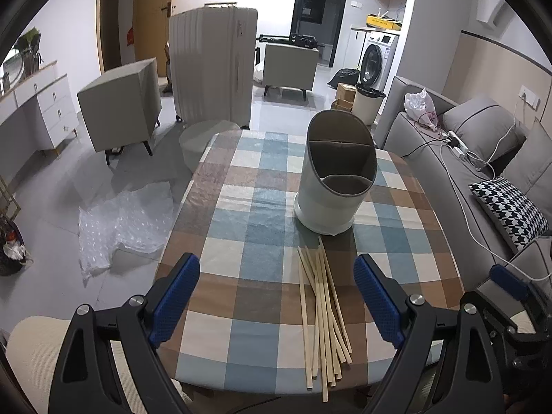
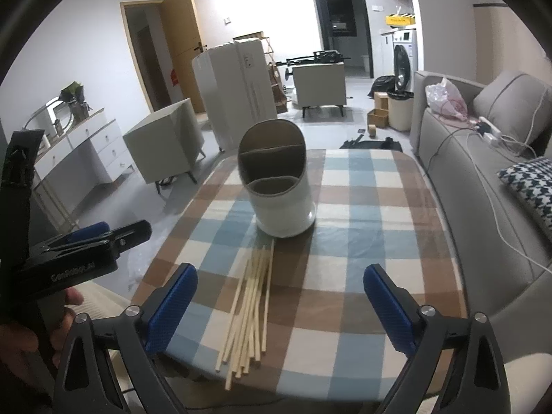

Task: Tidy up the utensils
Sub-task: 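Lower the right tool onto the chopstick pile and close on one chopstick while the left tool approaches the pile, then lift the chopstick with the right tool while the left tool grasps another chopstick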

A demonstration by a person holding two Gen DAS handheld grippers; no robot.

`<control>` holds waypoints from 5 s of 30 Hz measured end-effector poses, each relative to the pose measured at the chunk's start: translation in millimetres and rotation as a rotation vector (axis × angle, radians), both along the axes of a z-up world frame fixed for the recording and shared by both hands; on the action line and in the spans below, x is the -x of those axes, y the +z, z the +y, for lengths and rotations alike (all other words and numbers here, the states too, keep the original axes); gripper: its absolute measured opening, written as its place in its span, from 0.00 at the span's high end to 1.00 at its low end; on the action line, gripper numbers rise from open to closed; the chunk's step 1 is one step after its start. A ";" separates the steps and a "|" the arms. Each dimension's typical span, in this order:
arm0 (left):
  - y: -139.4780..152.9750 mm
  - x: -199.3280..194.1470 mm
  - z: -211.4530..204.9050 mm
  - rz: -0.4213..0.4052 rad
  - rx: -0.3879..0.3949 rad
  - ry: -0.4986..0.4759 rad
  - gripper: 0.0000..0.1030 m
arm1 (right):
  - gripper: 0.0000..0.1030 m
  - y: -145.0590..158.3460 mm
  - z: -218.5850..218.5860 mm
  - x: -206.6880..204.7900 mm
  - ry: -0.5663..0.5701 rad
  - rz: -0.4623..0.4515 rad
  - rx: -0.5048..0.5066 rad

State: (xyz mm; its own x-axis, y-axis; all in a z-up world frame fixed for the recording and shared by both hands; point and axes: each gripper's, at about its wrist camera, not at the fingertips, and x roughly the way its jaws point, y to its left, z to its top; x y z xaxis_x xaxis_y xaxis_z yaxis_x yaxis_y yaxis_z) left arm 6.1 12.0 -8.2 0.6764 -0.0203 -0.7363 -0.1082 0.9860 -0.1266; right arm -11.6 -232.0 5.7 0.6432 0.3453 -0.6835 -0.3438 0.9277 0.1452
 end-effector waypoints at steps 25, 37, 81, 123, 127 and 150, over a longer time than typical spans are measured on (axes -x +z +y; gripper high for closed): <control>-64.6 -75.8 69.9 0.327 0.239 0.185 0.15 | 0.62 -125.6 50.4 -119.2 0.095 0.516 -0.067; -80.3 -90.5 86.3 0.374 0.316 0.194 0.15 | 0.83 -152.4 62.1 -144.1 0.118 0.626 -0.082; -99.8 -91.6 78.3 0.444 0.310 0.203 0.15 | 0.96 -157.8 60.3 -153.5 0.068 0.613 -0.160; -140.6 -96.1 -21.2 0.611 -0.084 -0.019 0.34 | 0.96 -55.3 -67.4 -122.4 -0.246 0.151 -0.335; -137.2 -102.3 -29.0 0.582 -0.082 -0.059 0.61 | 0.96 -53.0 -71.0 -122.4 -0.266 0.136 -0.322; -28.4 -69.2 -5.3 0.227 0.073 -0.183 1.00 | 0.96 4.9 -28.6 -84.1 -0.087 -0.072 -0.249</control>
State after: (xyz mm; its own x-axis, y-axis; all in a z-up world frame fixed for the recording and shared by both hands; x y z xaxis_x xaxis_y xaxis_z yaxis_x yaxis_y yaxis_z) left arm 75.3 6.6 -36.6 0.4750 -0.1849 -0.8603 0.0370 0.9810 -0.1904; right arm 72.5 -260.6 10.6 0.7216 0.4382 -0.5360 -0.2816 0.8931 0.3510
